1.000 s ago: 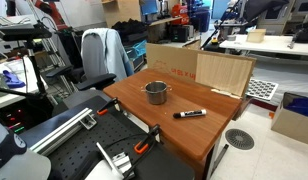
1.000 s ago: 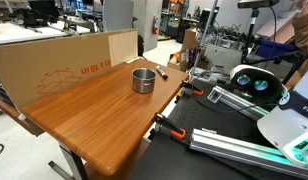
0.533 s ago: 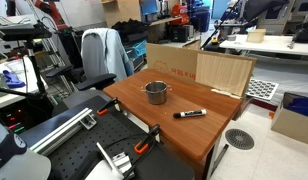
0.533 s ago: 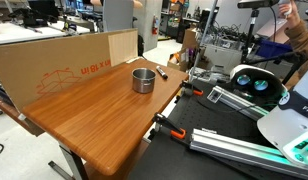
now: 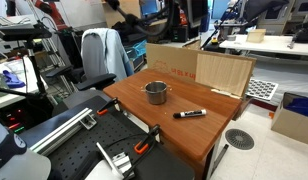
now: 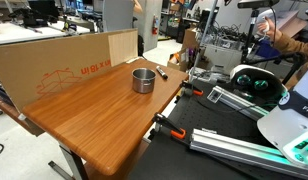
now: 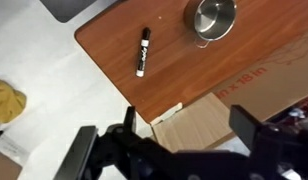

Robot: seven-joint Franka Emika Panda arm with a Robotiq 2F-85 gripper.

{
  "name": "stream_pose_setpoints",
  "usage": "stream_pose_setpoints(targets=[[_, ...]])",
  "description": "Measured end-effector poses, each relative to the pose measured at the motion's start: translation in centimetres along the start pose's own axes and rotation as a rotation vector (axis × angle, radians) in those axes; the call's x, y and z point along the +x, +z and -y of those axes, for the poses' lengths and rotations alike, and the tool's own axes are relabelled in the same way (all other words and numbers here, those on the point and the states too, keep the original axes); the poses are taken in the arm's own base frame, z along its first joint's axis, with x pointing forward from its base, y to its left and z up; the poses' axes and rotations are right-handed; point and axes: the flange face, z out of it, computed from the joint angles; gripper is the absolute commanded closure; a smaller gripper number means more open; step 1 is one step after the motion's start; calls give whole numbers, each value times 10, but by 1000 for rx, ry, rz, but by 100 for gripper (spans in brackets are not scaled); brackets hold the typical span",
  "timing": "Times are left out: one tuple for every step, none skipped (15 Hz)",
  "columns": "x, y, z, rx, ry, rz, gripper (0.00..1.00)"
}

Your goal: Put the marker inside the cup

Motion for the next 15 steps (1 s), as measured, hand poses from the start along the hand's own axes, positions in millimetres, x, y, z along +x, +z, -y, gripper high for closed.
stream_pose_setpoints(targets=[[4,17,-3,-6,24,10,0],[7,33,-7,-10,46,18,0],[10,49,-10,-16,63,23,0],[14,64,-12,-20,82,29,0],[17,78,-15,-26,97,37,0],[20,92,-17,-31,113,44,0],[22,105,-19,-34,127,49,0],[24,118,-21,-36,139,54,0],[25,130,-22,-39,146,60,0],[25,142,-24,-43,151,67,0],[25,154,-25,-48,157,76,0],[25,165,-27,-53,164,88,0],[26,175,-30,-61,169,96,0],[27,185,-32,-69,175,104,0],[29,193,-35,-78,180,106,0]])
